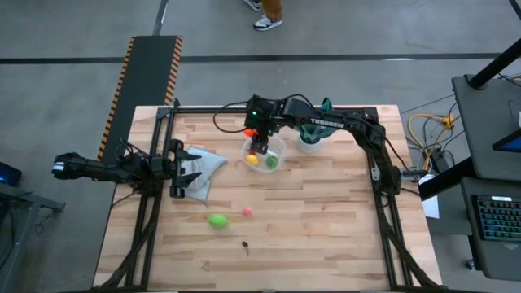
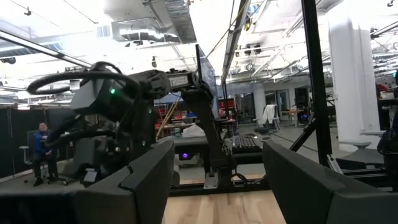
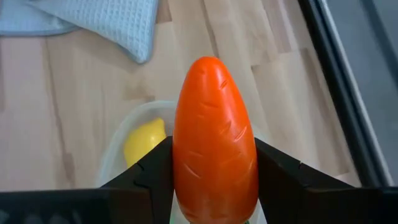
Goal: Pick and placing Produce into tupperware
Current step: Put the carrot into the transparent container
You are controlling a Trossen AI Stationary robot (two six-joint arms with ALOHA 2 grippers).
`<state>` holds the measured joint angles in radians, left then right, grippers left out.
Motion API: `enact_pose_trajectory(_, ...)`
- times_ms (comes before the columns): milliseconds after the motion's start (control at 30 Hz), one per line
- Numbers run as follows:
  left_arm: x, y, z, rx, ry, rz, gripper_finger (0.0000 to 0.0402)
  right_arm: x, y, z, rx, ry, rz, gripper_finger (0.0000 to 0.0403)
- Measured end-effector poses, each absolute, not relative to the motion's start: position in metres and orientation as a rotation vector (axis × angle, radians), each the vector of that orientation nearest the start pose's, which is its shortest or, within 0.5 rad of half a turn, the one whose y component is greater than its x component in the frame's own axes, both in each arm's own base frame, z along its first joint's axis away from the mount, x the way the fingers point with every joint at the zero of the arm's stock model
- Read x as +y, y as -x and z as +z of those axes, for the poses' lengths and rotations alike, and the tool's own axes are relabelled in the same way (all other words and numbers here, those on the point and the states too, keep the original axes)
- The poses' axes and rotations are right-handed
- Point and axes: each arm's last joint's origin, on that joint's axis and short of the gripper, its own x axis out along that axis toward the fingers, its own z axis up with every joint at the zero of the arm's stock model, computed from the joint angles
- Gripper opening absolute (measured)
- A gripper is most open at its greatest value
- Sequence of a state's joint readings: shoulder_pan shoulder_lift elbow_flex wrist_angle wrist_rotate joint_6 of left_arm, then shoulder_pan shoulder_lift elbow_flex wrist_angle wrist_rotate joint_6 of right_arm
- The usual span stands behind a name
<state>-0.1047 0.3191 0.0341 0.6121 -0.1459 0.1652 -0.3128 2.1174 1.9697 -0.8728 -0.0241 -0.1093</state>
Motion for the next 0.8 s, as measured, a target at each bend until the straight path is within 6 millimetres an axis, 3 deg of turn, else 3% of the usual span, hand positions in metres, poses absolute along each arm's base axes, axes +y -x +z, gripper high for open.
enact_pose_trajectory(500, -0.008, -0.112, 0.206, -0.321, -0.123, 0.068, 0.0231, -0.147, -0.431, 0.223, 1.071, -0.076, -0.202, 0.0167)
enact_pose_trajectory(800, -0.008, -0.112, 0.206, -0.321, -0.123, 0.068, 0.0231, -0.147, -0.428, 0.211, 1.087, -0.082, -0.203, 0.0177)
